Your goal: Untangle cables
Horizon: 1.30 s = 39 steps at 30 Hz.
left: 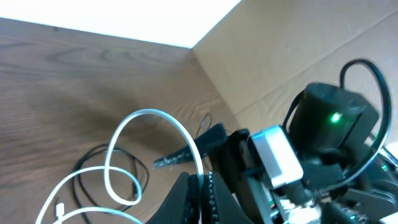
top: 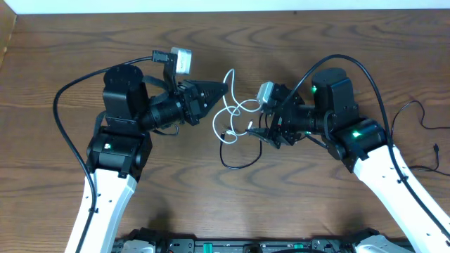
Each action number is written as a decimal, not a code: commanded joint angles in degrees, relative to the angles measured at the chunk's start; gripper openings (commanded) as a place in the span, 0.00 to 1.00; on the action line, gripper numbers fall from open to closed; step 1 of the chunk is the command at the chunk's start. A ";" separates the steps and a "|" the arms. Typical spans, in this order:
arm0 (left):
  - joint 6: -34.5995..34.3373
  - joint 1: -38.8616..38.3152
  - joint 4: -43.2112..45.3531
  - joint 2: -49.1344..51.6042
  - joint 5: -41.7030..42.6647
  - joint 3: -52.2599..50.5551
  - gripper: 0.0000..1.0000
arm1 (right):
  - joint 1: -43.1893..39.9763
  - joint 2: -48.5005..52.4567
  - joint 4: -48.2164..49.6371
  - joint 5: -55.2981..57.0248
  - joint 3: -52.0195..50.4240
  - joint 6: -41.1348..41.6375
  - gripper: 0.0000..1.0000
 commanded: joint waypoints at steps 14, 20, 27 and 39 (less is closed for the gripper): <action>-7.13 -7.85 9.88 0.22 3.91 0.39 0.08 | 0.22 -0.22 4.72 -1.81 0.11 -2.71 0.84; -6.99 -10.75 11.45 0.22 3.89 0.39 0.08 | 0.17 -0.22 4.31 0.94 0.11 -1.84 0.47; -2.34 -10.71 10.88 0.22 3.34 0.39 0.08 | 0.17 -0.22 0.83 0.94 0.11 0.52 0.05; 8.35 -10.69 -5.07 0.22 -8.37 0.39 0.37 | 0.17 -0.22 -1.46 4.44 0.11 0.83 0.01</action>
